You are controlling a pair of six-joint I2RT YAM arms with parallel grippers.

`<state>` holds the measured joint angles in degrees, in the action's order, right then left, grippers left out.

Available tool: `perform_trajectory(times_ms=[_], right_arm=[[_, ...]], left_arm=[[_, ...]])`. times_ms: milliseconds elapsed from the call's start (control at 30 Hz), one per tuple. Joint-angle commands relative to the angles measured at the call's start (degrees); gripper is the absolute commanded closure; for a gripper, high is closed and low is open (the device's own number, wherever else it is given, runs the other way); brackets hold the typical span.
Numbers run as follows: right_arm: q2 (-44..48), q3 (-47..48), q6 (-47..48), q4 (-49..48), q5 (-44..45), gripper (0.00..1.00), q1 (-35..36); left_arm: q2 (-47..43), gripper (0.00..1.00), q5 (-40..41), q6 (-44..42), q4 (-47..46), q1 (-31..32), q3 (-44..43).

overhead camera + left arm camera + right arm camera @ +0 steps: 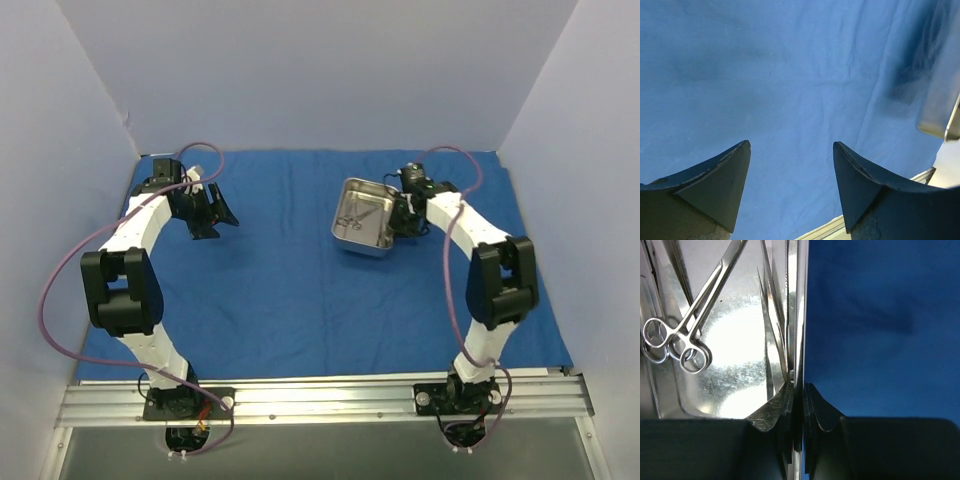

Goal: Open and lay out the surgical kit
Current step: Place the container in the surgical kit.

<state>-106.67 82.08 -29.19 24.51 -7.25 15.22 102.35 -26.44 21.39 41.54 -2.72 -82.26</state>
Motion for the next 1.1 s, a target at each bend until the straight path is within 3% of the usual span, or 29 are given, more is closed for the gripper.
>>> perform_trajectory(times_ms=[0, 133, 267, 367, 533, 600, 867, 1067], right_arm=[[9.98, -6.74, -1.84, -2.97, 2.75, 1.00, -2.30], [15.96, -11.94, 0.45, -4.03, 6.97, 1.00, -5.72], [15.71, -12.04, -1.91, -2.10, 7.87, 1.00, -12.83], [16.32, -12.21, -4.73, -1.48, 8.47, 1.00, -13.90], [19.22, -15.89, -13.86, 1.41, 15.23, 1.00, -15.13], [19.57, -17.22, -17.37, 2.29, 15.60, 1.00, -18.20], [18.17, -18.62, -29.24, 8.79, 19.28, 1.00, -19.79], [21.50, -25.91, -41.28, 4.67, 17.97, 1.00, -20.41]], left_arm=[[1.01, 0.25, -1.60, 0.32, -0.32, 0.79, -3.00], [1.80, 0.25, -1.69, 0.94, -1.02, 1.75, -2.73], [2.77, 0.25, -1.86, 1.11, -1.20, 2.11, -3.35], [3.65, 0.24, -2.22, 1.03, -1.20, 2.11, -4.66], [4.53, 0.25, -2.13, 1.11, -1.02, 2.11, -5.46], [4.70, 0.24, -2.39, 1.20, -1.37, 2.11, -5.20], [4.88, 0.25, -3.09, -0.03, -0.06, 2.11, -4.93], [5.15, 0.25, -3.44, -1.53, 1.97, 2.11, -5.46]])
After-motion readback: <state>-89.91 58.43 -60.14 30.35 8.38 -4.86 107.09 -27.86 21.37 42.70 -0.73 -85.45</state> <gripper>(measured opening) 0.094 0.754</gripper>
